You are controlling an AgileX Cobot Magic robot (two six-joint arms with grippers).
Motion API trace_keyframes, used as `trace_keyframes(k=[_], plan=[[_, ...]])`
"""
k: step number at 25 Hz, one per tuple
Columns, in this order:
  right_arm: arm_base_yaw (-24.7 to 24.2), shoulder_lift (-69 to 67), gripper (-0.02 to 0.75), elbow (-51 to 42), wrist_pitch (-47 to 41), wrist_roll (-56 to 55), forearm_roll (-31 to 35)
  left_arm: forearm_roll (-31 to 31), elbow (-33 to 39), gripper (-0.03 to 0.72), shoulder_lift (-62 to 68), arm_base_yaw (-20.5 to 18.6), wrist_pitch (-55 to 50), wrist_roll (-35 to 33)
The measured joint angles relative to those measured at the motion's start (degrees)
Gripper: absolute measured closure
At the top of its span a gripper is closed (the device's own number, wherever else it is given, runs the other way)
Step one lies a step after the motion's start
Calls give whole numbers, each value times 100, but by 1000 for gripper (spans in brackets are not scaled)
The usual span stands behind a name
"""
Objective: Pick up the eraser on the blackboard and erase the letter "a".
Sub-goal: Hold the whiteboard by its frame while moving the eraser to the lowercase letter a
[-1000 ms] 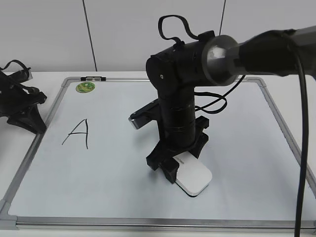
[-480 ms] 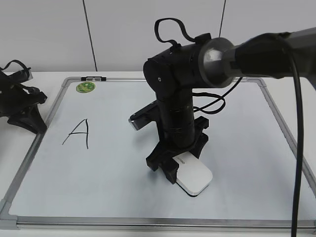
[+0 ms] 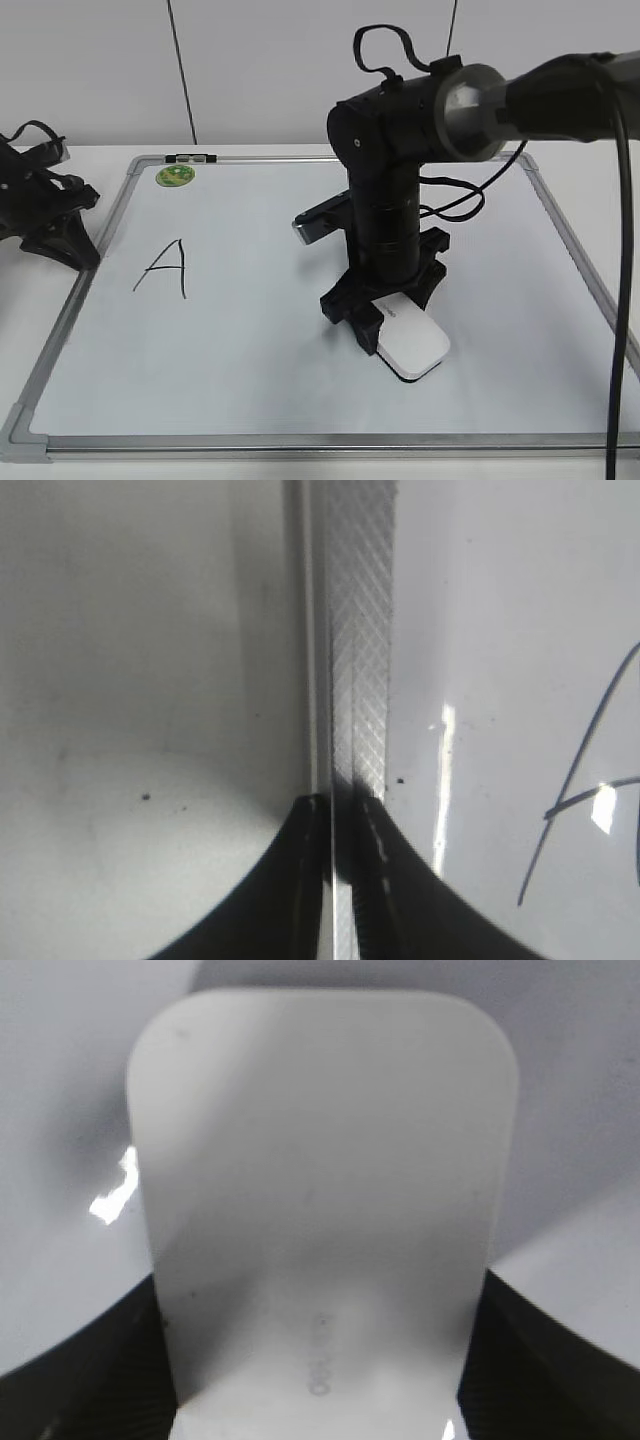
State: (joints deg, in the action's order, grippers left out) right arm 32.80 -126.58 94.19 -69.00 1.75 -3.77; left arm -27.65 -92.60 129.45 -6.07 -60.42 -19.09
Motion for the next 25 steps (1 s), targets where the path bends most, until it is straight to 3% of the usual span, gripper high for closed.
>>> trace_keyframes(k=[18,25], plan=[[-448,0,197,0,-33,-11,-91,127,-4,645,0,0,0,117],[-565,540,197,-49,-22,-11,-430,138,-13,645,0,0,0,131]])
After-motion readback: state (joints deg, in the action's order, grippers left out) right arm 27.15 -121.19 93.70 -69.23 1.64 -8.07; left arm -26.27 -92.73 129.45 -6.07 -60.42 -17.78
